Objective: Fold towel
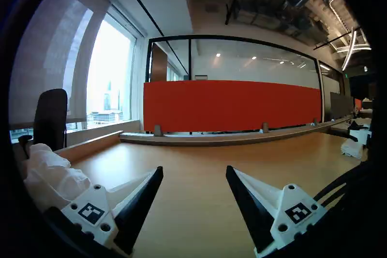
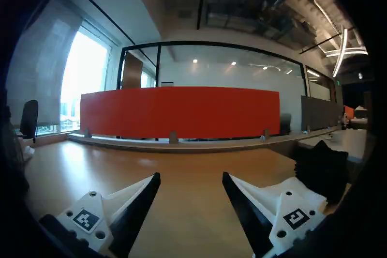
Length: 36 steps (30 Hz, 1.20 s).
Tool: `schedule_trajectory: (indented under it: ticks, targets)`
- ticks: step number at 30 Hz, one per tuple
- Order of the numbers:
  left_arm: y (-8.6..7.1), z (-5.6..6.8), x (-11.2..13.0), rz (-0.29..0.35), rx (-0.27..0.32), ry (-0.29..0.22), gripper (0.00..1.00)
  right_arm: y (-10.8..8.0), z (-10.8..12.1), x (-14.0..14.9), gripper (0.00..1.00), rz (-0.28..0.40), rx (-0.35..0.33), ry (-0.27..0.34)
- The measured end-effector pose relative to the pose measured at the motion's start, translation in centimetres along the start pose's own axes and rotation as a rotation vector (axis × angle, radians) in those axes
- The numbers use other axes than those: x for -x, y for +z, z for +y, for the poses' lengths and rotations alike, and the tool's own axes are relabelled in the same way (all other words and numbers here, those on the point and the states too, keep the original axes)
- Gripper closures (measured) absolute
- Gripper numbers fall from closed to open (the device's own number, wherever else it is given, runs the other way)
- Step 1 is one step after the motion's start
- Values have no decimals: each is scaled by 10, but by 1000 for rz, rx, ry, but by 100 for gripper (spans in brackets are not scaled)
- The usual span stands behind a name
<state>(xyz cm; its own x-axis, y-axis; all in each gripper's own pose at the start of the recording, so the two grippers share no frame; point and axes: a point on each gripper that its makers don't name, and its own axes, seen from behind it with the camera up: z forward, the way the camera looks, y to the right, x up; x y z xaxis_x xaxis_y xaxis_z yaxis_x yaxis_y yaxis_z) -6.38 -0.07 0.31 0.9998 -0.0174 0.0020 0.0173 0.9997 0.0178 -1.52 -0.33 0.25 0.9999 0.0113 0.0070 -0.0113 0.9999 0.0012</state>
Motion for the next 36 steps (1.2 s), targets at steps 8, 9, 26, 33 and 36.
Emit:
schedule_trajectory:
  ticks: [8,9,26,33,36]
  targets:
    - [-1,0,0,0,0,0,4,-1,-3,0,1,-1,-2,0]
    - [-1,0,0,0,0,0,4,-1,-3,0,1,-1,-3,0]
    - [0,0,0,0,0,0,4,-3,-3,-1,1,-2,-2,1]
    - [0,0,0,0,0,0,4,-2,-3,-2,1,-3,-1,2]
    - [0,0,0,0,0,0,4,-2,-3,-1,1,-2,0,1]
